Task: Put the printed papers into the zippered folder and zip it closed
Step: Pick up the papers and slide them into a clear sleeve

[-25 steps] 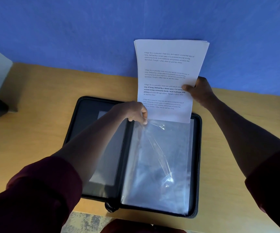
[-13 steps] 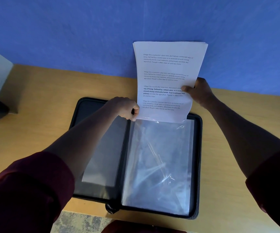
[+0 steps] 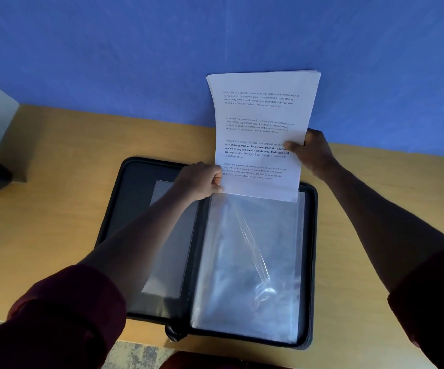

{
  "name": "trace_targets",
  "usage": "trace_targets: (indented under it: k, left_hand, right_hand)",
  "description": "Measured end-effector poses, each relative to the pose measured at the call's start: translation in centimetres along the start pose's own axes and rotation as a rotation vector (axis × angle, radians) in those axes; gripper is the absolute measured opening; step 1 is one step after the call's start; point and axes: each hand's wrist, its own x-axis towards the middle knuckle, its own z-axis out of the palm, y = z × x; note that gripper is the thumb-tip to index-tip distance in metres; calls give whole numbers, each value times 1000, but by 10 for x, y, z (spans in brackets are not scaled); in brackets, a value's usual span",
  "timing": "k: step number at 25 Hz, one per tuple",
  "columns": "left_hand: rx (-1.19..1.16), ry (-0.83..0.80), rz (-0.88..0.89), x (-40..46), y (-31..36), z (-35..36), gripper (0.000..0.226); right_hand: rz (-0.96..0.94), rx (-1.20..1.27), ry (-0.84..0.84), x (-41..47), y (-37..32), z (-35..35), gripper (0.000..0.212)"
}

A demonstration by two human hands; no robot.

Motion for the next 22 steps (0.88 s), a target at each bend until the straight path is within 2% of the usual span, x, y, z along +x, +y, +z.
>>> trace_targets:
  k: [4, 8, 15, 22]
  left_hand:
    - [-72, 63, -36, -8, 3, 7, 24]
    - [-129, 52, 6, -12, 6, 5, 13]
    - [-149, 46, -32, -11, 7, 5, 6]
    - [-191, 78, 19, -12, 4, 10, 18]
  right_hand:
    - [-3, 28, -10, -4, -4, -4, 34]
    - [5, 4, -35, -8, -2, -4, 37]
    - [42, 32, -121, -29, 13, 1, 35]
    - [127, 65, -292, -45, 21, 0, 32]
